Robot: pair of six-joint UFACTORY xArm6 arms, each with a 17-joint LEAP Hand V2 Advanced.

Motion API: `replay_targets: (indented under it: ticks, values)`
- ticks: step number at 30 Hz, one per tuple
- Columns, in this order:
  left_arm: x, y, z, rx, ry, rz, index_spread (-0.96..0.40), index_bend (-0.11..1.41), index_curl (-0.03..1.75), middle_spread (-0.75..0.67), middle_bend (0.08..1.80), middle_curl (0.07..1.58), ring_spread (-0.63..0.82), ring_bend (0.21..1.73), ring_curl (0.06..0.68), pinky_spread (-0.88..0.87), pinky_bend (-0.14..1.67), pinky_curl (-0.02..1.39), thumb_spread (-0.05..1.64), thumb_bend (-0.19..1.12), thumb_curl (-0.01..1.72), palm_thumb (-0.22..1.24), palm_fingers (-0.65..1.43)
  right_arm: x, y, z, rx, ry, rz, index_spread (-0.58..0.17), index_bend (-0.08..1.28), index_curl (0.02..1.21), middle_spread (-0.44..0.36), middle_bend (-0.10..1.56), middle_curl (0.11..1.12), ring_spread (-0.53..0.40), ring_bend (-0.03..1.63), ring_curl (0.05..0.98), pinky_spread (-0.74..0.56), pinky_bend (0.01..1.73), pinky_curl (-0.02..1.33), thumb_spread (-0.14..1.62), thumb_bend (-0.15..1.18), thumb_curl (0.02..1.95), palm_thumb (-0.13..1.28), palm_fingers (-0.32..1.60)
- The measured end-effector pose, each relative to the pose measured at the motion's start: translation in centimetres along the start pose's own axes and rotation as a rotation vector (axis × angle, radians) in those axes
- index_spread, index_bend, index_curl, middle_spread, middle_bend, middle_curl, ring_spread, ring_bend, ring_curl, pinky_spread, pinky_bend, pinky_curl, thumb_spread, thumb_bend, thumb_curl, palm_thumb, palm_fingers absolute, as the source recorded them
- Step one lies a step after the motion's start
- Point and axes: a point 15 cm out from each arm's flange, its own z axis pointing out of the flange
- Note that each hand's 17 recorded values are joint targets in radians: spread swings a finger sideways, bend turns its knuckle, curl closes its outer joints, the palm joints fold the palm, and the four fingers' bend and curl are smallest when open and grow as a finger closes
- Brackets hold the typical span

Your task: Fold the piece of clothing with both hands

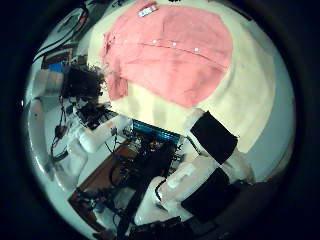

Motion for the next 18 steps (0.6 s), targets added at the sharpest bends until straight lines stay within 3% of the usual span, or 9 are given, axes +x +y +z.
replay_targets:
  ticks: [9,15,18]
  values:
    - [0.4,0.4,2.7,0.007,-0.002,0.004,0.16,0.14,0.25,0.32,0.17,0.28,0.50,0.53,0.228,0.45,0.36,0.33,0.98,-0.03,0.29,0.24,-0.06,0.3,-0.3,0.5,-0.017,-0.005,0.001,-0.364,0.18,0.33,0.050,0.19,0.32,0.193,0.19,0.234,0.28,0.21,0.32,1.39,-0.01,0.29,0.65,0.21]
    - [0.3,-1.3,3.8,0.077,-0.020,-0.014,0.16,0.13,0.24,0.27,0.22,0.30,0.48,0.55,0.235,0.44,0.34,0.32,0.93,-0.03,0.30,0.25,0.00,0.3,-0.3,0.7,-0.022,-0.007,-0.002,-0.365,0.18,0.33,0.050,0.19,0.32,0.192,0.19,0.231,0.28,0.21,0.32,1.39,-0.01,0.29,0.64,0.21]
    - [-0.2,-1.5,4.1,0.074,-0.047,-0.031,0.16,0.16,0.24,0.20,0.23,0.31,0.44,0.55,0.232,0.42,0.33,0.32,0.91,-0.03,0.31,0.26,0.04,0.4,-0.2,0.6,-0.020,-0.007,-0.001,-0.365,0.18,0.33,0.044,0.19,0.33,0.192,0.19,0.229,0.28,0.20,0.32,1.39,-0.01,0.29,0.64,0.21]
